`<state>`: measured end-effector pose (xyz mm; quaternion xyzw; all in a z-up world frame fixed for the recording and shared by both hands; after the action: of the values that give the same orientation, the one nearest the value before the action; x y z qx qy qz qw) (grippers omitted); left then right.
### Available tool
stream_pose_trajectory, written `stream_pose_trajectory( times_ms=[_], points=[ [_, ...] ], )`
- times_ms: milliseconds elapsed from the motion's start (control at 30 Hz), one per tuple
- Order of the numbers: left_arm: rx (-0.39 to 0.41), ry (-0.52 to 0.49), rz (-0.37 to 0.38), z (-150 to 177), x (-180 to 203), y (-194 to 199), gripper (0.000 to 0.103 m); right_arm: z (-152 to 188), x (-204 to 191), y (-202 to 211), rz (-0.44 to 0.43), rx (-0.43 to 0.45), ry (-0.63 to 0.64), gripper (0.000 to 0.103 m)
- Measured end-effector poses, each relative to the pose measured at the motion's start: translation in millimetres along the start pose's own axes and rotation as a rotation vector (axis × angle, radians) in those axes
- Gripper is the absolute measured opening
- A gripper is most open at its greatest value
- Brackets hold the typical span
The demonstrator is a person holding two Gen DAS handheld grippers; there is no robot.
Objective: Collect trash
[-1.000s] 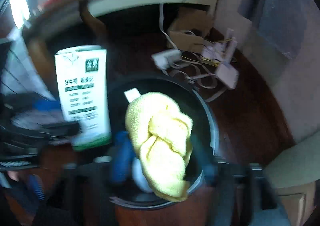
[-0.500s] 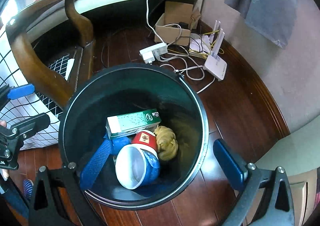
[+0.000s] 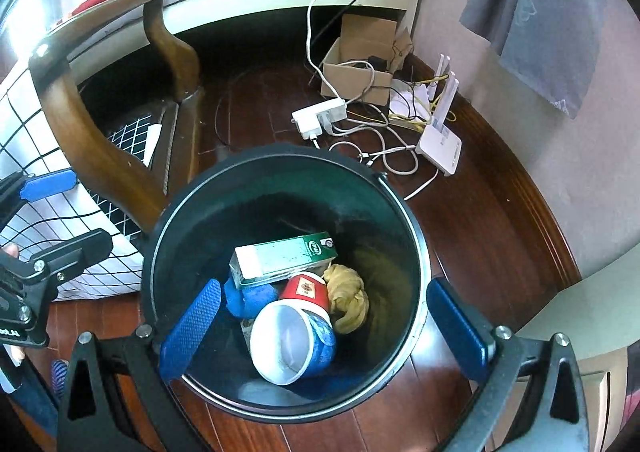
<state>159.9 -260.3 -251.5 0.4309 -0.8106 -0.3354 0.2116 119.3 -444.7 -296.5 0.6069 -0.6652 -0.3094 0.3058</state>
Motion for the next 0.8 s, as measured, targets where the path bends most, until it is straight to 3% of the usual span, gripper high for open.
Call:
stream_pose_trajectory(
  times_ms=[400, 800],
  points=[
    [0.053, 0.021, -0.047, -12.2, -23.9, 53.4, 0.099, -26.1, -26.1, 43.6, 0.006, 0.048, -0.022, 0.103],
    [0.086, 0.036, -0.136, -16.5, -45.1, 127.8, 0.099, -55.1, -63.4, 123.7, 0.027, 0.123, -0.022, 0.103]
  ],
)
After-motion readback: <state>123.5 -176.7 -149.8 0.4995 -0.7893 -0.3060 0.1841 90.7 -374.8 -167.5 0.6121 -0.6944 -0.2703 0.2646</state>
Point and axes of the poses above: each gripper's, at about its wrist camera, not at the fingertips, and y roughly against the way its jaws point, x to its right, z to its underside, the point moved 7 cm from there along -y, roughly the way its jaws point, and after that the axes turned 7 degrees about x, right-handed, at the moved point
